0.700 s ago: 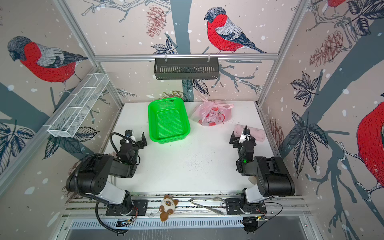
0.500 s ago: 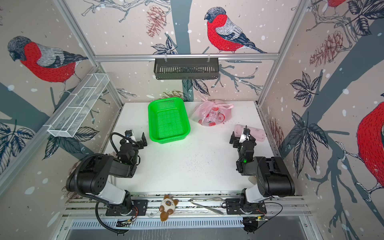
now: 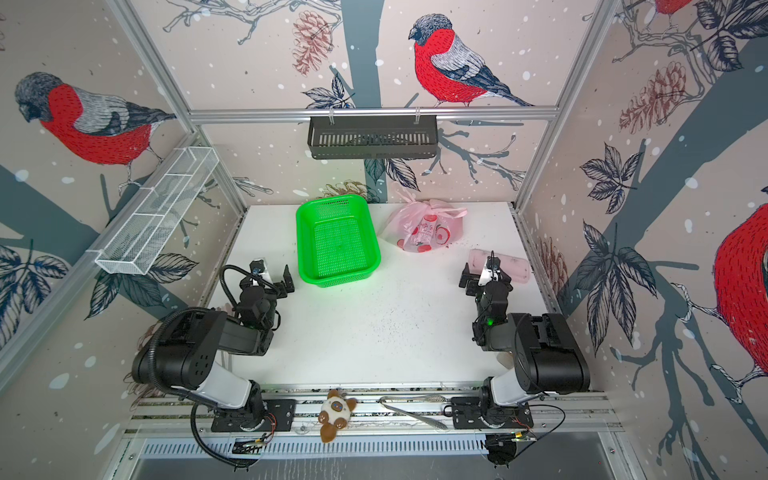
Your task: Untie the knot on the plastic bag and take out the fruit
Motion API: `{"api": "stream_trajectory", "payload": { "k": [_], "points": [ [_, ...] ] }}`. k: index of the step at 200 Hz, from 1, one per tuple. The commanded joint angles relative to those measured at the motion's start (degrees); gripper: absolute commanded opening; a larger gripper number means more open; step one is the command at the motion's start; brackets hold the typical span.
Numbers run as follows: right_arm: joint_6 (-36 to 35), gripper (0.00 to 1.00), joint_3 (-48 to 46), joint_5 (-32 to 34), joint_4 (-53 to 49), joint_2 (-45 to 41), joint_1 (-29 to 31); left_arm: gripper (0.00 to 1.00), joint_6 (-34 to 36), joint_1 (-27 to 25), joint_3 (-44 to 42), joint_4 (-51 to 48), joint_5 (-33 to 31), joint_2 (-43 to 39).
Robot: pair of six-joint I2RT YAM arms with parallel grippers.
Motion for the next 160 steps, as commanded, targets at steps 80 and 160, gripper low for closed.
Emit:
{"api": "stream_trajectory", "payload": {
  "k": [80,160],
  "points": [
    [-0.62,0.99,-0.03,-0.52,0.81,-0.04,-0.01,0.98,0.19,0.08,0.26,1.73,0.38,-0.15],
    [1.20,0.99,7.53,3.18,-16.60,-5.19,-0.14,0.98,-1.47,0.00,3.43,-10.43,-4.49,-8.68]
  ]
}}
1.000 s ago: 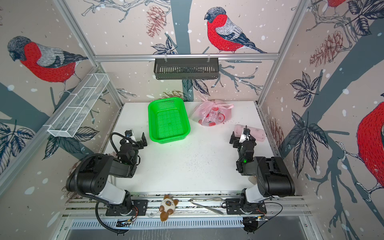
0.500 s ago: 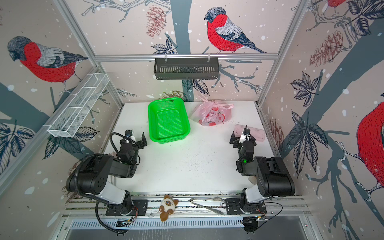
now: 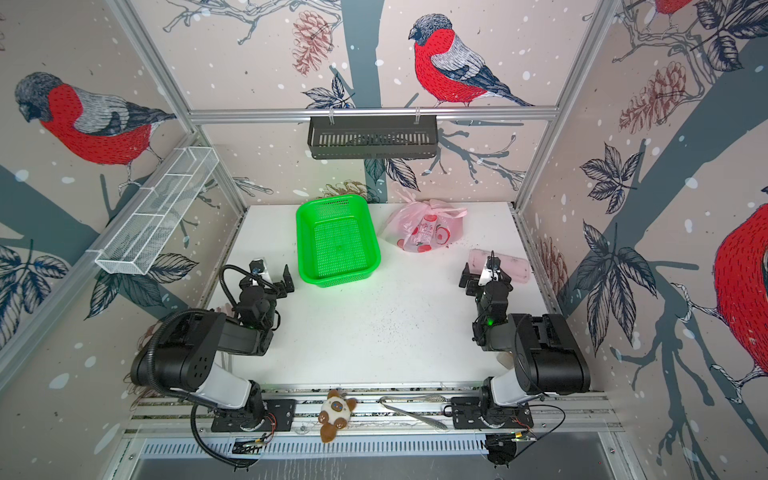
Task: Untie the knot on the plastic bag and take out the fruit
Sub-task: 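Reach left gripper to the green basket rim while right gripper nears the bag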
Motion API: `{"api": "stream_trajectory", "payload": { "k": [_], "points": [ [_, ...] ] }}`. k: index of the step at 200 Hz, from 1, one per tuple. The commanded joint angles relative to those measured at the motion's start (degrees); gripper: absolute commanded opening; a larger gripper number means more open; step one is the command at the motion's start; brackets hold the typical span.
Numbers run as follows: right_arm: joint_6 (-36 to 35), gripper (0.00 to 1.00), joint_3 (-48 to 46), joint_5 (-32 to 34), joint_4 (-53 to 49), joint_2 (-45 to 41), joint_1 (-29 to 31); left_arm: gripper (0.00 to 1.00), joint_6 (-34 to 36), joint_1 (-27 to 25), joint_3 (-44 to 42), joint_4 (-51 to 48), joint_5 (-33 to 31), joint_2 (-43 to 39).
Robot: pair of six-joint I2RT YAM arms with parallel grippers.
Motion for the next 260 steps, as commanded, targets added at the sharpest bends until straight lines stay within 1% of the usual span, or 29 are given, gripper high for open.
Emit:
{"api": "stream_trajectory", "payload": {
  "k": [1,12,31,41,46,52,65,81,91,102,114,124,144,171,197,221,246,260],
  "points": [
    [1.43,0.99,6.68,3.44,-14.61,-3.81,-0.21,0.98,-1.59,-0.04,3.30,-8.27,-4.27,-5.84],
    [5.66,0.99,11.68,7.31,-24.01,-4.46,-0.68,0.98,-2.29,-0.01,6.26,-15.86,-7.68,-9.54],
    [12.82,0.99,17.18,11.81,-34.82,-4.44,-1.18,0.98,-5.11,0.08,12.30,-29.49,-14.43,-14.71],
    [20.70,0.99,20.66,15.23,-42.92,-4.42,-1.91,0.98,-7.68,0.08,15.26,-34.98,-18.98,-16.49],
    [23.70,0.99,22.29,15.44,-46.92,-4.36,-2.57,0.98,-9.59,0.10,16.36,-37.51,-20.55,-17.34],
    [25.31,0.99,23.51,13.27,-49.92,-4.18,-3.46,0.98,-11.10,0.14,17.91,-40.07,-21.16,-18.22],
    [26.73,0.99,24.66,7.26,-52.74,-4.50,-4.89,0.98,-11.28,0.47,20.56,-44.52,-16.88,-20.10],
    [27.79,0.99,25.26,4.03,-55.11,-6.23,-4.10,0.98,-12.62,0.64,25.35,-51.78,-12.58,-20.78],
    [26.94,1.00,26.46,2.56,-56.92,-6.93,-2.73,0.98,-14.03,0.80,29.16,-57.54,-10.83,-20.14],
    [26.45,0.99,28.62,4.00,-60.52,-7.03,-0.57,0.98,-15.51,1.31,33.22,-63.25,-8.20,-18.42],
    [25.25,0.99,31.17,7.20,-64.66,-7.04,3.61,0.98,-16.58,1.98,37.35,-68.22,-4.02,-15.94],
    [23.84,0.99,32.69,8.33,-66.57,-6.95,7.04,0.98,-17.12,2.27,40.65,-71.43,-1.05,-13.28],
    [23.33,0.99,34.39,10.43,-68.72,-7.44,13.30,0.98,-17.94,2.31,47.02,-76.82,4.07,-7.08],
    [23.67,0.99,36.26,14.04,-70.26,-8.04,20.41,0.98,-19.85,2.30,50.94,-79.07,9.25,-0.61],
    [23.60,0.99,38.16,16.63,-71.79,-8.41,25.24,0.98,-21.17,2.31,51.67,-76.56,14.81,2.92],
    [23.55,0.99,38.55,18.10,-72.08,-8.76,27.92,0.97,-22.20,2.30,53.22,-75.75,18.81,6.77],
    [23.32,0.99,38.41,19.99,-72.39,-9.05,30.30,0.97,-22.49,2.43,55.86,-75.44,25.67,12.24],
    [23.56,0.99,38.39,20.43,-72.70,-9.15,30.92,0.92,-21.97,2.39,59.34,-77.99,28.96,16.21]
  ]
}}
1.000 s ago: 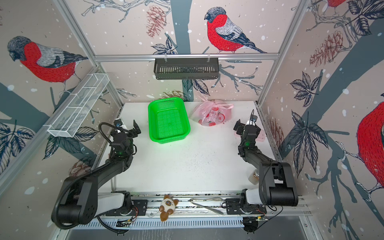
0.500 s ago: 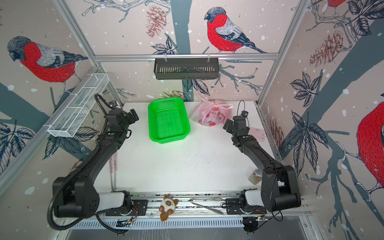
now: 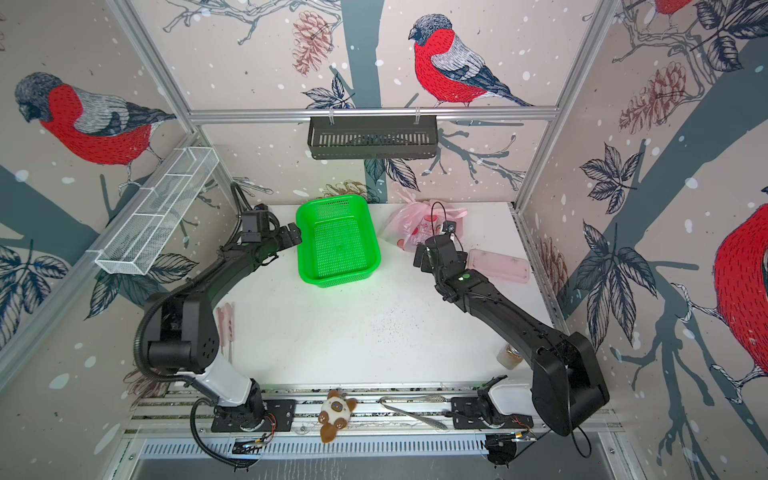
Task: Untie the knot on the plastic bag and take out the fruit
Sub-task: 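Reach left gripper to the green basket rim while right gripper nears the bag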
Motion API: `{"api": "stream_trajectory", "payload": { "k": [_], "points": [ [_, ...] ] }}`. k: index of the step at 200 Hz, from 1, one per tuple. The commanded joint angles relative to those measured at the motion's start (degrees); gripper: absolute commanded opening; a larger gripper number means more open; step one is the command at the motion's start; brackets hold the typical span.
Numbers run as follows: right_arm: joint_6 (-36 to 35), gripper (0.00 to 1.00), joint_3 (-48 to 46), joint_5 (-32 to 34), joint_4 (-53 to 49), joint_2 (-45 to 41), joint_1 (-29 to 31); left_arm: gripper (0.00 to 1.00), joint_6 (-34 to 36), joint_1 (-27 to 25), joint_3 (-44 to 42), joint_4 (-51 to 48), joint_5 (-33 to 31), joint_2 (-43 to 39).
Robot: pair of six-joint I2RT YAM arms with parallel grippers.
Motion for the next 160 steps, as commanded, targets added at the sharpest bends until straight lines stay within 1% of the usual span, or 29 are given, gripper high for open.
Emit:
{"api": "stream_trajectory", "payload": {
  "k": [1,15,37,44,59,85,100,126,151,160],
  "points": [
    [-0.33,0.99,0.28,3.06,-0.82,-0.58,0.85,0.91,-0.32,0.14,4.38,-1.98,8.95,4.90],
    [-0.06,0.99,0.14,2.85,-1.03,-0.88,1.24,0.82,-0.21,0.14,7.36,-3.62,11.32,8.48],
    [-0.18,0.99,-0.24,2.62,-0.97,-1.29,1.56,0.71,-0.77,0.14,8.70,-2.09,14.07,12.28],
    [-0.29,0.99,-0.29,2.72,-1.14,-1.39,1.64,0.67,-1.01,0.14,8.90,-1.75,14.27,12.93],
    [-0.22,0.99,-0.41,2.71,-1.32,-1.55,1.71,0.50,-1.44,0.05,8.73,-1.30,13.89,13.61],
    [0.03,1.00,-0.95,2.68,-0.70,-1.94,1.82,0.36,-1.24,0.07,7.73,-1.38,13.23,13.48],
    [0.37,1.00,-1.35,2.53,-0.25,-2.11,1.95,0.30,-0.87,0.11,7.10,-1.70,13.40,12.70],
    [0.99,0.99,-2.23,2.26,0.75,-2.38,2.32,0.22,-0.12,0.09,5.13,-1.81,13.73,10.08],
    [1.62,0.98,-2.68,2.13,1.18,-2.35,2.83,0.11,0.77,0.16,2.32,-1.94,14.41,6.98],
    [1.85,0.98,-2.93,2.22,1.21,-2.46,3.01,0.10,1.02,0.18,1.12,-2.12,14.76,5.77]
  ]
}}
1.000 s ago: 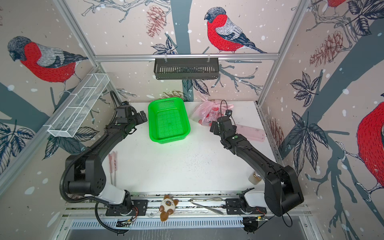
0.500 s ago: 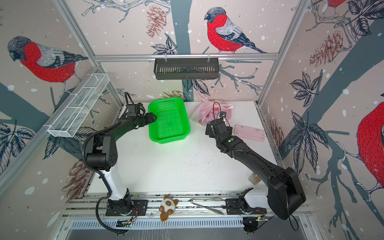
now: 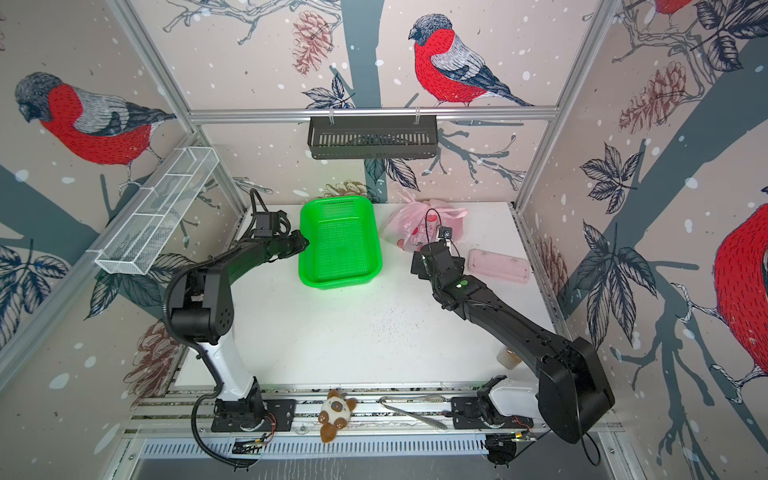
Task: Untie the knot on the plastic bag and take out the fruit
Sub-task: 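Reach left gripper to the green basket rim while right gripper nears the bag, then grasp the basket rim with the left gripper and drag it nearer the robot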
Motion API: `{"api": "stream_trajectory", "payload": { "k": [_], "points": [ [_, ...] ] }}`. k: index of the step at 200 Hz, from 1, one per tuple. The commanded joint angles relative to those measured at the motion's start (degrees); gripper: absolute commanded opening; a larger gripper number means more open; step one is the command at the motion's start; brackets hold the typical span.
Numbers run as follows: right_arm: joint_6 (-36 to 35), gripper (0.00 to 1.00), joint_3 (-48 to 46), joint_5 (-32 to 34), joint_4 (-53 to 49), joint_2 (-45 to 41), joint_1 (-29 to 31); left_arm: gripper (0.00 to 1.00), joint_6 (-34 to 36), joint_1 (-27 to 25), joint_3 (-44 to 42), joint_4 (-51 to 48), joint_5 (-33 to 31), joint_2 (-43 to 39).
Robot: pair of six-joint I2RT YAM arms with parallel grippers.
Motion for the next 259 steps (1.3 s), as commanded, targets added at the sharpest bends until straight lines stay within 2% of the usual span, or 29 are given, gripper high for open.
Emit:
{"api": "stream_trajectory", "payload": {
  "k": [1,49,86,120,163,207,259],
  "points": [
    [1.31,0.98,-0.43,0.41,1.96,-0.39,0.47,0.10,1.41,0.05,-2.37,-0.55,0.19,-2.78],
    [3.41,0.97,-2.87,2.01,2.46,-1.71,0.67,0.07,-2.06,-0.61,-13.53,1.58,4.09,-11.43],
    [4.91,0.97,-5.48,3.78,2.21,-5.85,0.58,0.07,-5.41,-3.66,-23.66,0.70,3.74,-22.20],
    [6.36,0.97,-7.05,5.93,0.25,-9.58,0.40,0.07,-10.46,-8.09,-31.34,-1.07,1.62,-33.48],
    [8.25,0.96,-10.38,7.55,-0.15,-16.31,-0.21,0.07,-21.14,-15.67,-40.87,5.04,-1.54,-45.02],
    [8.84,0.96,-12.13,8.10,-1.72,-22.93,-0.73,0.07,-26.87,-24.76,-41.49,8.29,-7.44,-46.26],
    [9.25,0.95,-13.87,6.91,-3.46,-27.19,-1.61,0.07,-32.12,-32.50,-39.96,16.14,-12.33,-39.71]
  ]
}}
